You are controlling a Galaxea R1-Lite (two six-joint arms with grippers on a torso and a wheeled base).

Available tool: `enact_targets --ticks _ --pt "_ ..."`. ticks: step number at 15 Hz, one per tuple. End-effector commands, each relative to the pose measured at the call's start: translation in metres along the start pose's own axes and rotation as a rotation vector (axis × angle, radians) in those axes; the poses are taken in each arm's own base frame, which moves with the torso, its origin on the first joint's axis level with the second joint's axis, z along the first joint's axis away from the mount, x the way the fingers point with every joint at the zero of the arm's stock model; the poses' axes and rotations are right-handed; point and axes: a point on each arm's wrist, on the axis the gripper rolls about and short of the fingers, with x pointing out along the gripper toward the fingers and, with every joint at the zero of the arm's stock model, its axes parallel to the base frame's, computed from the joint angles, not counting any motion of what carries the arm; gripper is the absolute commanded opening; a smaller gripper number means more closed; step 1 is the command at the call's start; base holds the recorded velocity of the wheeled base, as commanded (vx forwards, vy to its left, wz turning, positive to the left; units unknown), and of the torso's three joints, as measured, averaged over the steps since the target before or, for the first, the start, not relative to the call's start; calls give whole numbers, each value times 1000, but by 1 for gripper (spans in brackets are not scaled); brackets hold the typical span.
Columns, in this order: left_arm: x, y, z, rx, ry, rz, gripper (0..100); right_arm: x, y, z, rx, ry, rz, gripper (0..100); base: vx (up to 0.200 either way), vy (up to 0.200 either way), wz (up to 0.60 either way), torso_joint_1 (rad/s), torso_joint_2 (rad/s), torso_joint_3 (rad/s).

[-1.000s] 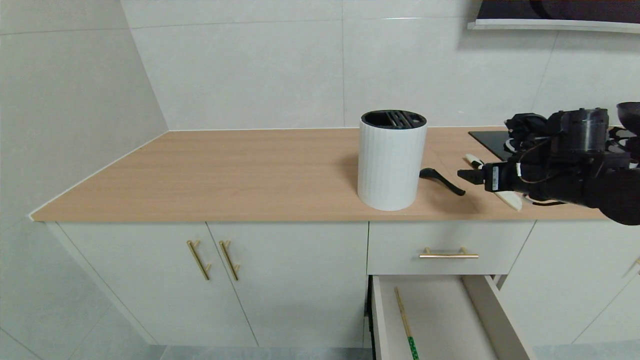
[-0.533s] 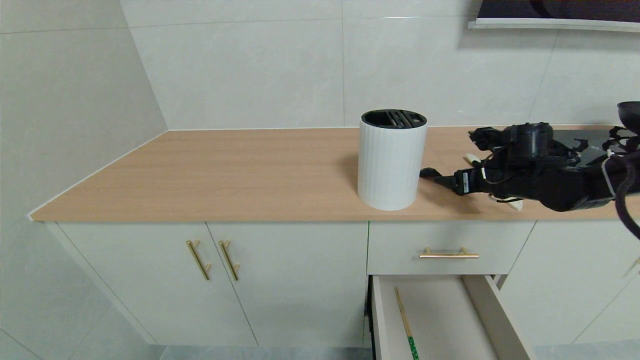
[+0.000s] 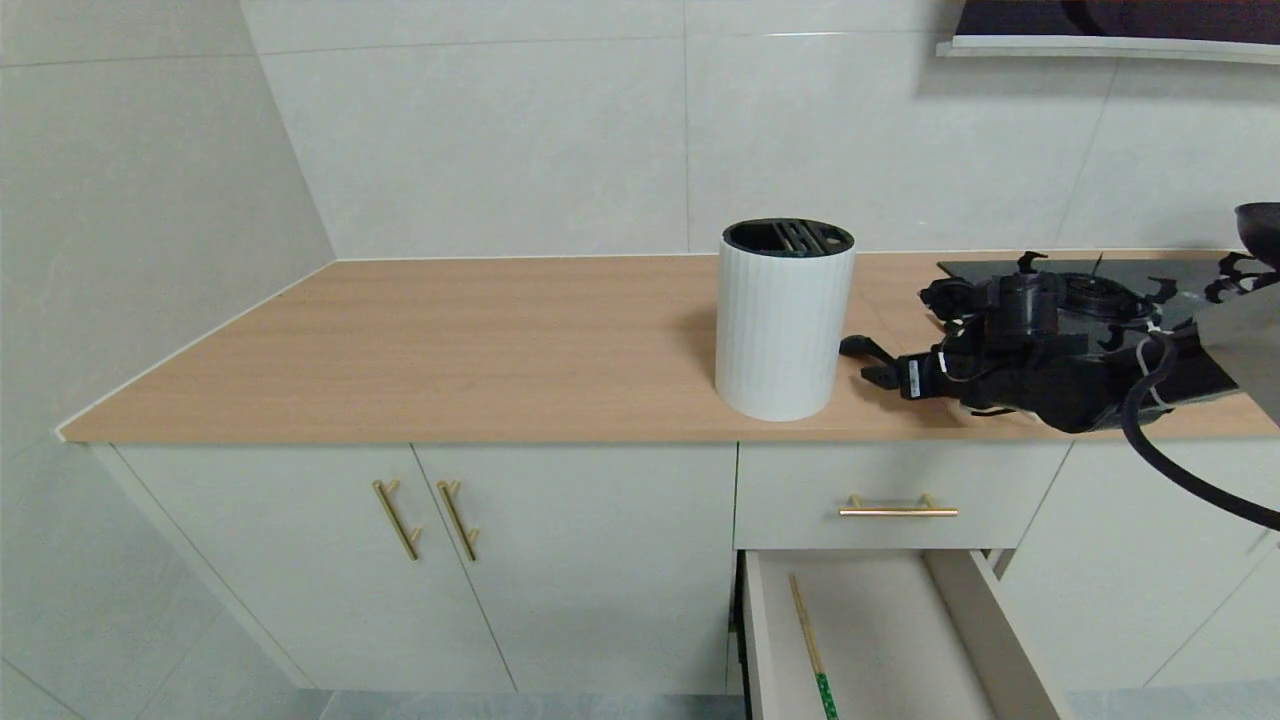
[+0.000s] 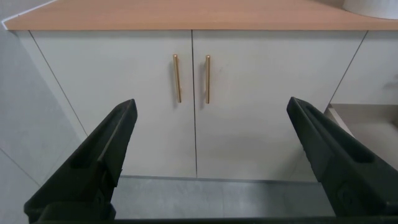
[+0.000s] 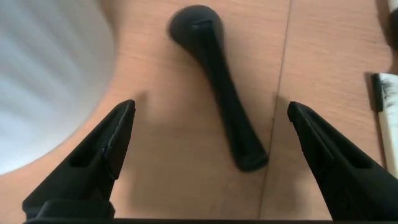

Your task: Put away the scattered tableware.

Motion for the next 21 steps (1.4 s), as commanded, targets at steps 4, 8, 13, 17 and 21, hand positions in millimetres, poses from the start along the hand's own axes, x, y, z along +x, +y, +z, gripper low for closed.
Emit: enact_targets --ticks 4,8,13,17,21 --pt "0 0 0 0 0 0 100 18 -8 -6 11 3 -45 100 0 0 0 0 0 0" --pt "0 0 0 0 0 0 100 18 -9 -5 24 -4 -48 100 0 0 0 0 0 0" --pt "0 0 0 -1 0 1 100 20 -8 -7 27 2 -46 0 0 0 0 0 0 0" --pt "0 0 0 -1 0 0 100 17 -8 -4 32 -5 -47 0 0 0 0 0 0 0" --pt "0 0 0 -1 0 1 100 9 -7 5 35 -25 -48 0 0 0 0 0 0 0"
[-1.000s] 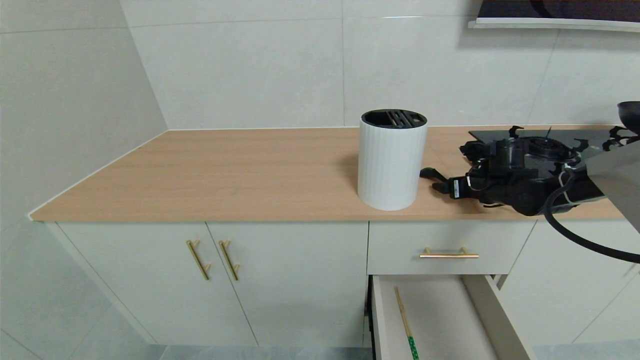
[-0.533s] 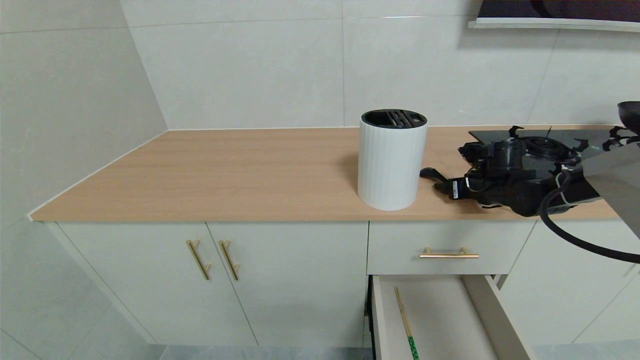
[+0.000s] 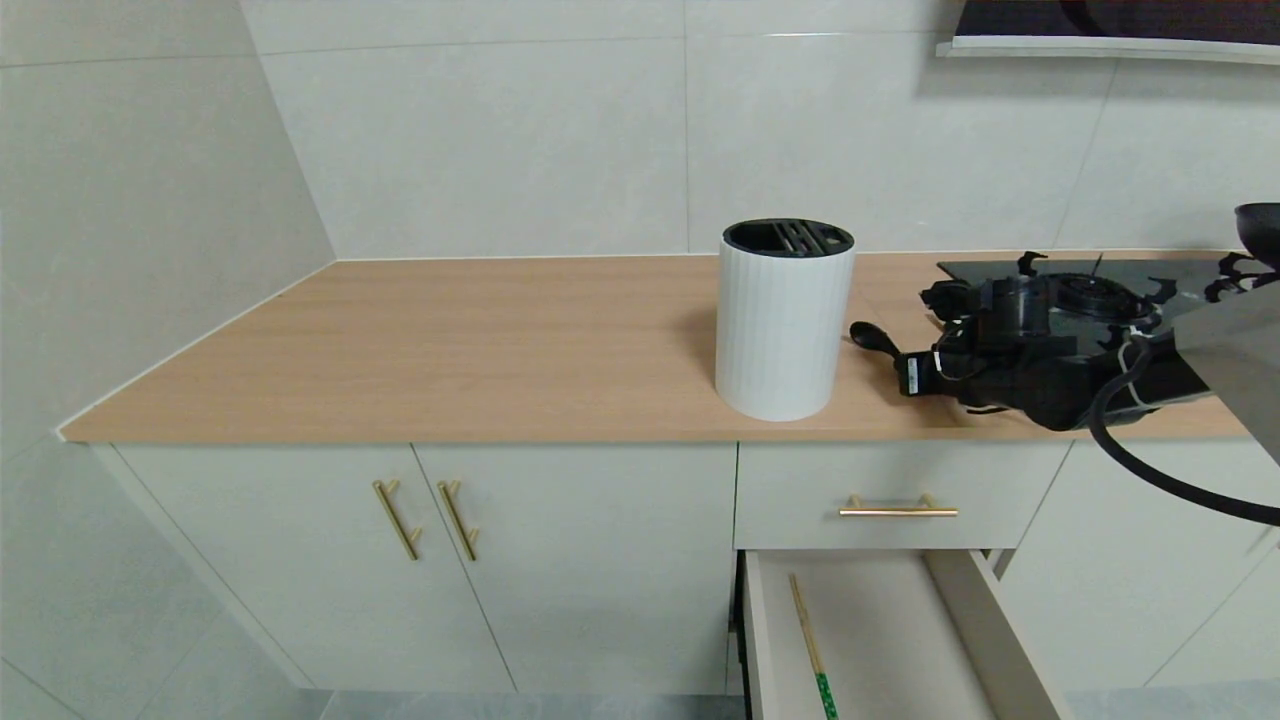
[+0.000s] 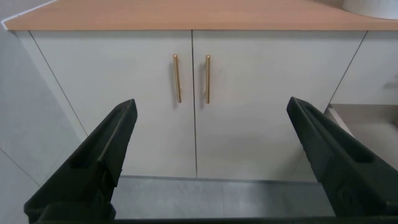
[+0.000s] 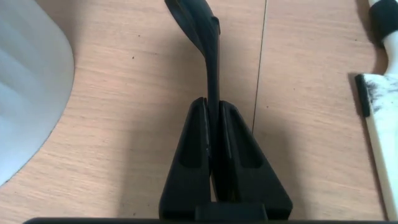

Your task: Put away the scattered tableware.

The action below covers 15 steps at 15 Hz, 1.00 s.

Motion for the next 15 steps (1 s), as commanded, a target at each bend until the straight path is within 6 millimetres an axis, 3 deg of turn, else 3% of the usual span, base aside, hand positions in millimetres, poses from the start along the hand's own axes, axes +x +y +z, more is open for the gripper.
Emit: enact_targets --ticks 1,5,9,10,12,15 --pt "0 0 0 0 0 0 100 -8 2 9 2 -21 -2 0 0 0 0 0 0 0" --pt "0 0 0 0 0 0 100 -50 12 24 34 -34 -67 0 0 0 0 0 0 0" --pt "0 0 0 0 0 1 100 -112 22 27 92 -33 -106 0 0 0 0 0 0 0" --pt "0 0 0 1 0 1 100 -120 26 25 90 -26 -99 0 0 0 0 0 0 0" --pt "0 0 0 1 0 0 100 -162 35 3 74 28 -84 0 0 0 0 0 0 0" --pt "0 0 0 0 0 0 100 -194 38 -27 72 97 -78 0 0 0 0 0 0 0"
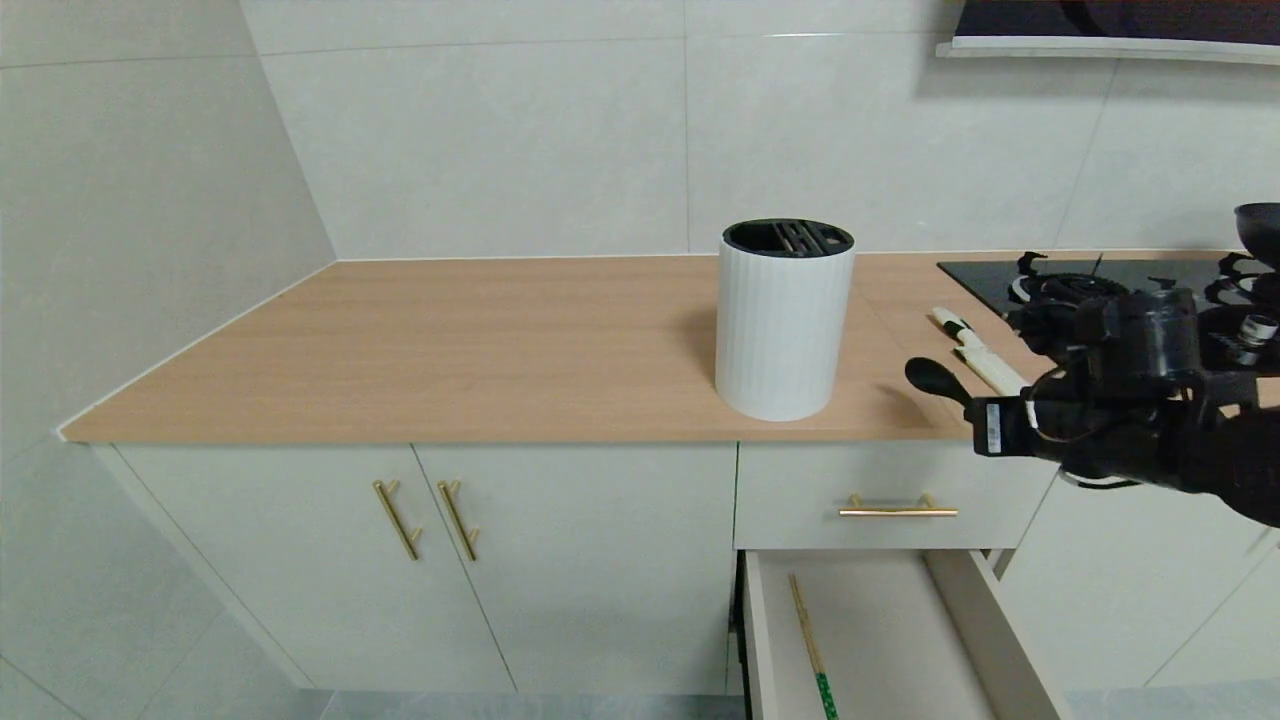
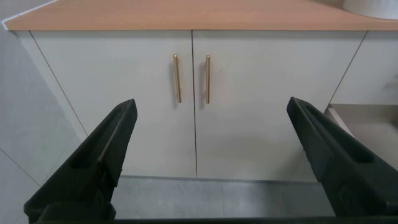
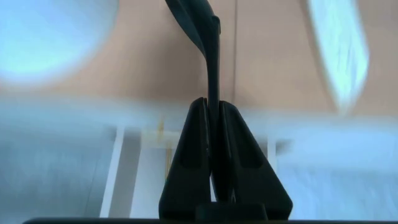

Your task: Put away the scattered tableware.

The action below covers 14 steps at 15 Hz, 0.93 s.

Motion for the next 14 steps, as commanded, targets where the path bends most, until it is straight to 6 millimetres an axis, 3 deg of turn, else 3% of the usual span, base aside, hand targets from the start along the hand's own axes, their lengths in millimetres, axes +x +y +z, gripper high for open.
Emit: enact_targets --ticks 1,5,14 --pt "0 0 0 -1 1 1 100 -44 -1 -19 -7 0 23 0 0 0 0 0 0 0" --pt "0 0 0 1 1 1 100 -59 1 -39 -27 43 45 0 0 0 0 0 0 0" --pt "0 0 0 1 1 0 100 -54 6 -47 -43 78 61 0 0 0 0 0 0 0"
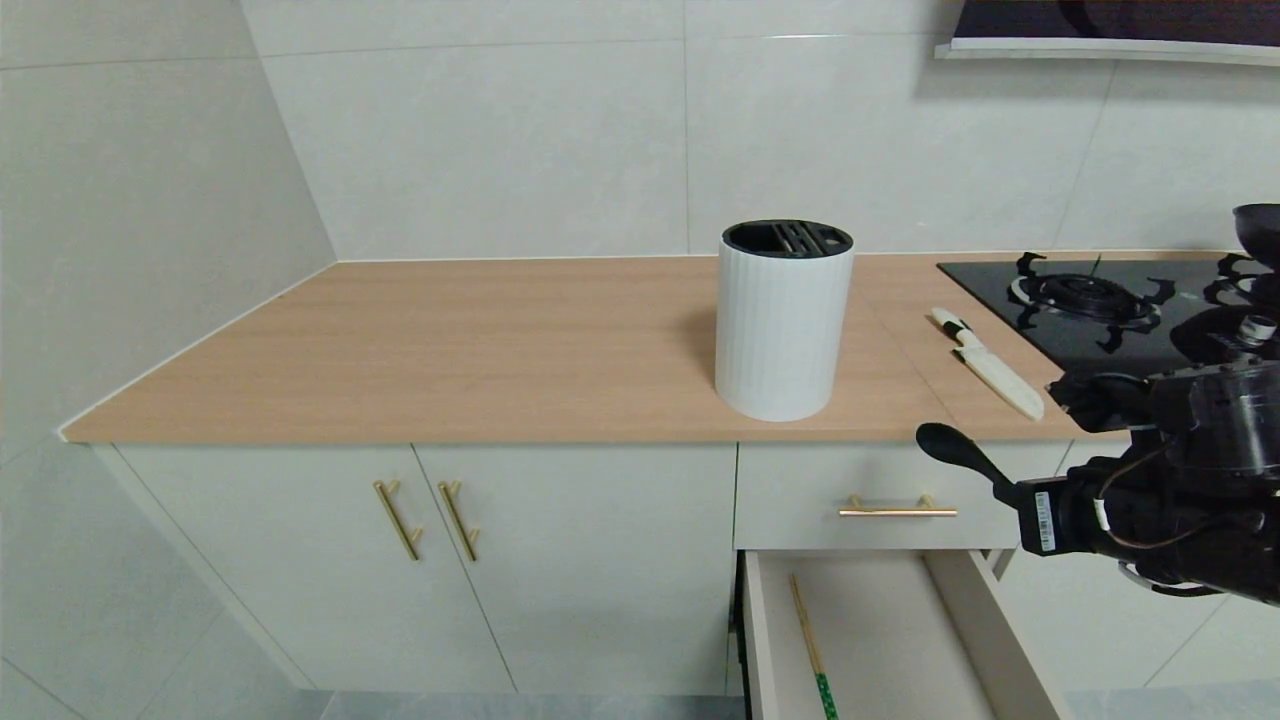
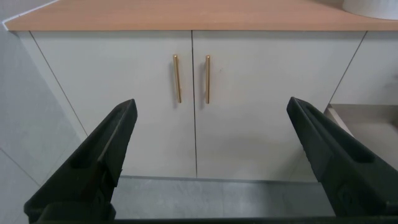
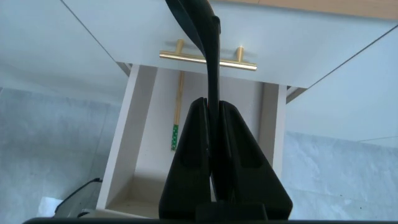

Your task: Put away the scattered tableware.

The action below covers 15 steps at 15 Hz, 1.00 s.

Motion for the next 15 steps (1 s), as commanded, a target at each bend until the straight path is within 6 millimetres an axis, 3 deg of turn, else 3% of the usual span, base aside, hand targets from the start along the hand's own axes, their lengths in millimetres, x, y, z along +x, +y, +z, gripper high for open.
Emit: enact_targets --ticks 1,15 --pt "0 0 0 -1 0 1 100 3 1 -2 -2 12 -1 0 0 0 0 0 0 0" --pt "0 0 0 -1 0 0 100 10 1 -5 -5 37 -4 0 0 0 0 -168 429 259"
